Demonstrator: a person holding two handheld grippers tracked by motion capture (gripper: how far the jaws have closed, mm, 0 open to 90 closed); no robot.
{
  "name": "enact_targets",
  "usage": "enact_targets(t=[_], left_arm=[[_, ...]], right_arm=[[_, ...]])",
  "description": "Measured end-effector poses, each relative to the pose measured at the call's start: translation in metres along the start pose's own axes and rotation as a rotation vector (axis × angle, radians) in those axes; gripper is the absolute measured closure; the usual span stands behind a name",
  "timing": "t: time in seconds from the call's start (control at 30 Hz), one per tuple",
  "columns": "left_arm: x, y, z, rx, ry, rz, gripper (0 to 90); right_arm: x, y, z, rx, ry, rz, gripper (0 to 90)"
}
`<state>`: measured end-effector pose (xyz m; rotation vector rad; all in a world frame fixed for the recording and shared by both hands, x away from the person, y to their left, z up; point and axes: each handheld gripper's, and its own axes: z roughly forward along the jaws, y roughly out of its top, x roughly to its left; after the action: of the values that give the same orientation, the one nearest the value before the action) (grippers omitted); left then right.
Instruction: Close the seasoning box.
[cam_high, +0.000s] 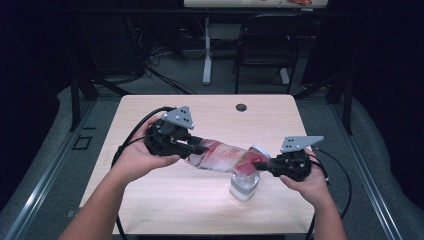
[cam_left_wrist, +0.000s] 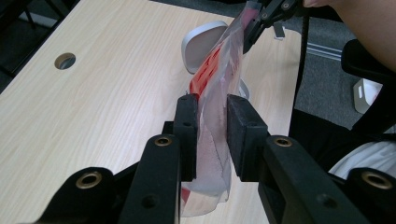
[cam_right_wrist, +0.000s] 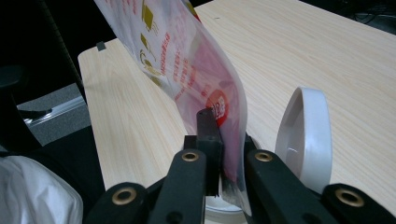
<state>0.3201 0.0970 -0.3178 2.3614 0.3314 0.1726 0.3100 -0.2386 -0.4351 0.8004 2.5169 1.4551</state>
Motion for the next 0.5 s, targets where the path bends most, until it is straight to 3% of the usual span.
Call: enact_targets(t=[0.5], left_arm=[[-0.0003, 0.0010, 0.0012, -0.004, -0.002, 0.002, 75.0]], right_arm=[[-0.0006, -0.0002, -0.0021, -0.004, -0.006, 0.001, 88.5]])
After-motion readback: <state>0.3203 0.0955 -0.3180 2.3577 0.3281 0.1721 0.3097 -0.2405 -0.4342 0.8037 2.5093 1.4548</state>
